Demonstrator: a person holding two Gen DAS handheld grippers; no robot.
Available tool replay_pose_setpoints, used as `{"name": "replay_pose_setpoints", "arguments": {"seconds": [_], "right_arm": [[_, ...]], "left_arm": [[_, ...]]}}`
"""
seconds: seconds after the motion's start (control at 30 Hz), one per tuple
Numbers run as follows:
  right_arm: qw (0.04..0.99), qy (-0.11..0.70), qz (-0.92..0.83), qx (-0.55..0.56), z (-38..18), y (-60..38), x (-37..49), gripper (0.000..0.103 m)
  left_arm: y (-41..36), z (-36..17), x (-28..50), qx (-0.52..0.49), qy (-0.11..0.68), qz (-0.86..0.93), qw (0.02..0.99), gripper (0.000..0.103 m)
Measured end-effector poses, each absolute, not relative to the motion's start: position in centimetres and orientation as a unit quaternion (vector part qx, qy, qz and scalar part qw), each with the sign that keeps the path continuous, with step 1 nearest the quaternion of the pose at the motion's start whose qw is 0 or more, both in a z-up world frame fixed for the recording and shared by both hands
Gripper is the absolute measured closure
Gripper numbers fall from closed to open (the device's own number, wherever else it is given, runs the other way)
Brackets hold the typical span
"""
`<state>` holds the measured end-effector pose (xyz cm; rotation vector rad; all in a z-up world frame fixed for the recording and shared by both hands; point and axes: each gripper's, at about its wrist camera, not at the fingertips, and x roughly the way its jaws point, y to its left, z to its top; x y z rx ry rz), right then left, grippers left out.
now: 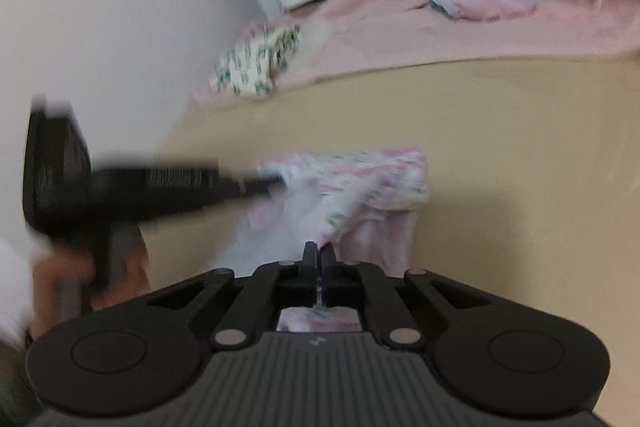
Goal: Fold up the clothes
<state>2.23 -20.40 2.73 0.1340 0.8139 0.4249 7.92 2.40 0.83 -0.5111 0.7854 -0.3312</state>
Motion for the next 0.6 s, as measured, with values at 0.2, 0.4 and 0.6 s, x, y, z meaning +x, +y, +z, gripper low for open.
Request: {"name": "replay_pose_setpoints", "arguments": {"seconds": [0.2,0.4,0.6], "right_arm": [[0.902,0.388,0.177,-0.064,3.9,-18.5,-0.2,0.096],[0.938,0.288,0.191,0.017,7.2,-21.4,2.7,0.095],[0.913,0.359,0.194,-0.031,1.8,-18.1,6.1,0.098]], "left_arm": [[3.4,2.1,6.4,-0.225,0.367,-0.174,0.886,0.088],[1.7,3.8,5.1,-0.162,0.336,-0.189,0.908,0.088],[0.5,1.4,4.7,-0.106,0.358,-0.158,0.914,0.099]]}}
